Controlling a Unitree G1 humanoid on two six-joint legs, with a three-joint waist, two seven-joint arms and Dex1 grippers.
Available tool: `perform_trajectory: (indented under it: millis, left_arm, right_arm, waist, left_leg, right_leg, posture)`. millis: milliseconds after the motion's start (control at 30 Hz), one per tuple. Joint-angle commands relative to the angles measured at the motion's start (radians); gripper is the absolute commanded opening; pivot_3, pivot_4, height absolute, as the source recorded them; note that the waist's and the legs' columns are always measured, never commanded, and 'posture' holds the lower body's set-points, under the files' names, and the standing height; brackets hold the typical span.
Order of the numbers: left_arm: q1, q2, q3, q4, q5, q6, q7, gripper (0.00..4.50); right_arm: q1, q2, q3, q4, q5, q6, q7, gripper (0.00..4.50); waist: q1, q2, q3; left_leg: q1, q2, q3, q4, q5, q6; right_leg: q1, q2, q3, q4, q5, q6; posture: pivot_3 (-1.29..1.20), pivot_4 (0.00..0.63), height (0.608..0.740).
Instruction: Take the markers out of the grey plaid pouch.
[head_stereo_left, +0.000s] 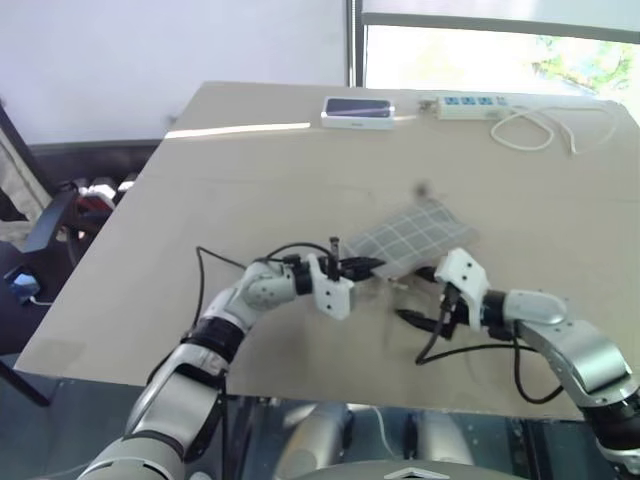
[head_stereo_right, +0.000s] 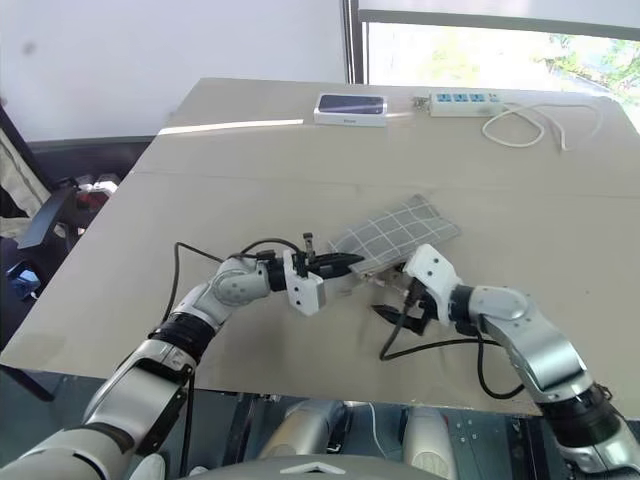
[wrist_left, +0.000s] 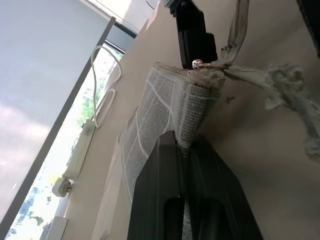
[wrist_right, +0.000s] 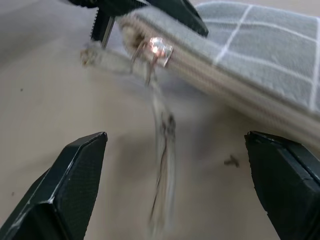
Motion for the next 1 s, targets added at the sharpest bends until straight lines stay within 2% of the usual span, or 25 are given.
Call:
perform_trajectory:
  millis: [33, 167, 267, 400, 600, 767, 900, 1000]
  left_arm:
    - [0.032, -0.005, -0.064, 0.011, 0.046, 0.006, -0.010, 0.00]
    - [0.026, -0.003, -0.060, 0.017, 0.060, 0.009, 0.005, 0.00]
    - [0.023, -0.002, -0.060, 0.022, 0.065, 0.009, 0.011, 0.00]
    - [0.021, 0.003, -0.058, 0.014, 0.063, 0.029, 0.005, 0.00]
    - [0.073, 0.028, -0.041, -0.084, -0.089, 0.091, -0.079, 0.00]
    - [0.127, 0.027, -0.002, -0.210, -0.270, 0.327, -0.183, 0.00]
    - [0.156, 0.039, 0.040, -0.316, -0.303, 0.503, -0.187, 0.00]
    - [0.179, 0.056, 0.059, -0.388, -0.325, 0.573, -0.197, 0.00]
  right_arm:
    - [-0.027, -0.005, -0.015, -0.027, 0.029, 0.028, 0.024, 3.24]
    - [-0.021, -0.030, -0.026, -0.058, 0.047, 0.049, 0.049, 1.10]
    - [-0.019, -0.047, -0.044, -0.077, 0.062, 0.066, 0.055, 0.05]
    - [-0.004, -0.080, -0.089, -0.075, 0.055, 0.072, 0.044, 0.05]
    - [0.005, -0.100, -0.219, 0.047, 0.010, 0.054, -0.055, 0.05]
    - [-0.005, -0.086, -0.322, 0.207, -0.094, 0.060, -0.255, 0.05]
    - [-0.040, -0.054, -0.416, 0.282, -0.129, 0.043, -0.396, 0.05]
    - [-0.054, -0.043, -0.448, 0.296, -0.133, 0.022, -0.435, 0.05]
  waist:
    - [0.000, 0.000, 0.000]
    - [0.000, 0.000, 0.000]
    - [0.000, 0.000, 0.000]
    - [0.001, 0.000, -0.001]
    - [-0.003, 0.000, -0.001]
    - [-0.014, 0.000, -0.001]
    - [-0.029, 0.000, -0.001]
    - [-0.039, 0.000, -0.001]
  left_leg:
    - [0.000, 0.000, 0.000, 0.000, 0.000, 0.000]
    - [0.000, 0.000, 0.000, 0.000, 0.000, 0.000]
    - [0.000, 0.000, 0.000, 0.000, 0.000, 0.000]
    - [0.000, 0.000, 0.000, 0.000, 0.000, 0.000]
    - [0.000, 0.000, 0.000, 0.000, 0.000, 0.000]
    - [-0.002, 0.000, 0.000, 0.000, 0.000, 0.000]
    - [-0.002, 0.000, 0.000, 0.000, 0.000, 0.000]
    - [-0.002, 0.000, 0.001, 0.000, 0.000, 0.000]
  right_leg:
    - [0.000, 0.000, 0.000, 0.000, 0.000, 0.000]
    - [0.000, 0.000, 0.000, 0.000, 0.000, 0.000]
    - [0.000, 0.000, 0.000, 0.001, 0.000, 0.000]
    - [0.000, 0.000, 0.000, 0.001, 0.000, 0.000]
    - [0.000, -0.002, 0.001, 0.001, 0.000, 0.000]
    - [-0.001, -0.004, 0.001, 0.001, 0.000, 0.000]
    - [-0.002, -0.003, 0.001, 0.001, 0.000, 0.000]
    - [-0.002, -0.003, 0.002, 0.002, 0.000, 0.000]
  posture:
    - [0.00, 0.150, 0.738]
    - [0.00, 0.150, 0.738]
    - [0.00, 0.150, 0.738]
    - [0.00, 0.150, 0.738]
    - [0.00, 0.150, 0.738]
    - [0.00, 0.150, 0.738]
    - [0.00, 0.150, 0.738]
    - [0.00, 0.150, 0.738]
